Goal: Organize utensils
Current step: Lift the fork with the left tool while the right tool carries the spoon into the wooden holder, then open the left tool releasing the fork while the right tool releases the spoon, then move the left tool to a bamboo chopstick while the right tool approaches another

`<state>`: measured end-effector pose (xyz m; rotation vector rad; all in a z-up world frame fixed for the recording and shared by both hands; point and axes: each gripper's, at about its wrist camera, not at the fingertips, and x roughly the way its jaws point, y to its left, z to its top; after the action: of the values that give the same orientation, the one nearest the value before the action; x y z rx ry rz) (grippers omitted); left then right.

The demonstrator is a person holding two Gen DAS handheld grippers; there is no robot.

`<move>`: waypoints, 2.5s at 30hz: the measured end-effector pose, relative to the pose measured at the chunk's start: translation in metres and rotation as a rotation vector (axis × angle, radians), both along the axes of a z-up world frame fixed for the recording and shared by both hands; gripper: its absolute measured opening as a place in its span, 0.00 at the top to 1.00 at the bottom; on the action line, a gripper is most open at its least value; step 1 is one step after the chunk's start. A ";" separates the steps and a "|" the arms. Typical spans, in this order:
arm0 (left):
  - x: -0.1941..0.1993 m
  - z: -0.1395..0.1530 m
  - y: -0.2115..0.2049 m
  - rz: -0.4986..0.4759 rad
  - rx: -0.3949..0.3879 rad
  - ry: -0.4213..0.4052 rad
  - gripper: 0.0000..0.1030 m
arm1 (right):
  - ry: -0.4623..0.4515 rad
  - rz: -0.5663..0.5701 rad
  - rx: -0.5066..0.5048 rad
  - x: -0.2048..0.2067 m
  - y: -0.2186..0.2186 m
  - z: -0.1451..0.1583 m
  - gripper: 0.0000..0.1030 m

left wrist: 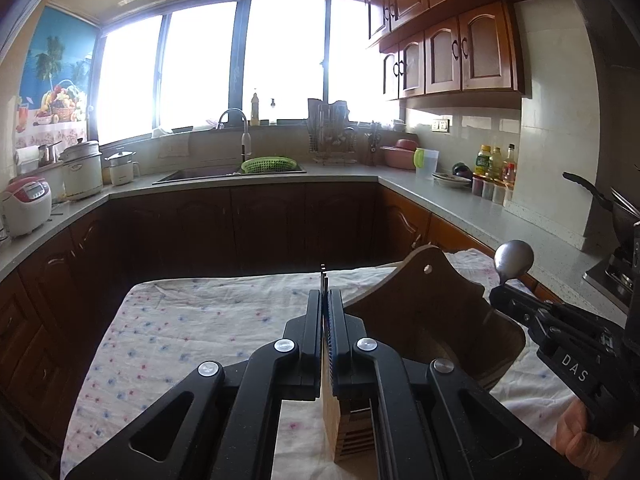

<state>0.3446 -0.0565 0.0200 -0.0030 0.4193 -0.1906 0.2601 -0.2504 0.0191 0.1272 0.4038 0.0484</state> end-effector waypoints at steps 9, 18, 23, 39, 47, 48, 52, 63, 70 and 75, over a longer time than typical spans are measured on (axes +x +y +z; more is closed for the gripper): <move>-0.012 0.008 0.033 -0.006 -0.014 0.018 0.98 | 0.057 0.016 0.035 0.002 -0.008 -0.005 0.98; -0.032 0.022 0.037 0.047 -0.035 -0.021 0.48 | 0.041 -0.043 0.087 -0.008 -0.019 0.004 0.82; -0.057 0.026 0.053 0.093 -0.068 -0.017 0.27 | 0.001 -0.095 0.137 -0.026 -0.033 0.019 0.44; -0.186 0.006 0.072 0.145 -0.178 0.119 0.09 | 0.035 -0.132 0.226 -0.145 -0.030 0.019 0.00; -0.224 -0.002 0.081 0.145 -0.190 0.195 0.09 | 0.134 -0.148 0.274 -0.194 -0.033 -0.005 0.00; -0.228 -0.003 0.081 0.146 -0.188 0.202 0.09 | 0.143 -0.155 0.277 -0.200 -0.034 -0.008 0.00; -0.239 -0.011 0.082 0.145 -0.191 0.237 0.09 | 0.163 -0.171 0.281 -0.218 -0.034 -0.017 0.00; -0.246 -0.016 0.085 0.166 -0.200 0.297 0.09 | 0.217 -0.167 0.239 -0.225 -0.022 -0.033 0.00; -0.238 -0.020 0.082 0.151 -0.200 0.332 0.09 | 0.255 -0.167 0.215 -0.219 -0.015 -0.037 0.01; -0.228 -0.026 0.077 0.142 -0.182 0.368 0.11 | 0.291 -0.174 0.201 -0.212 -0.013 -0.042 0.07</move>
<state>0.1164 0.0201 -0.0056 -0.2494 0.7642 -0.0869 0.0478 -0.2631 -0.0229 0.3696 0.6768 -0.1026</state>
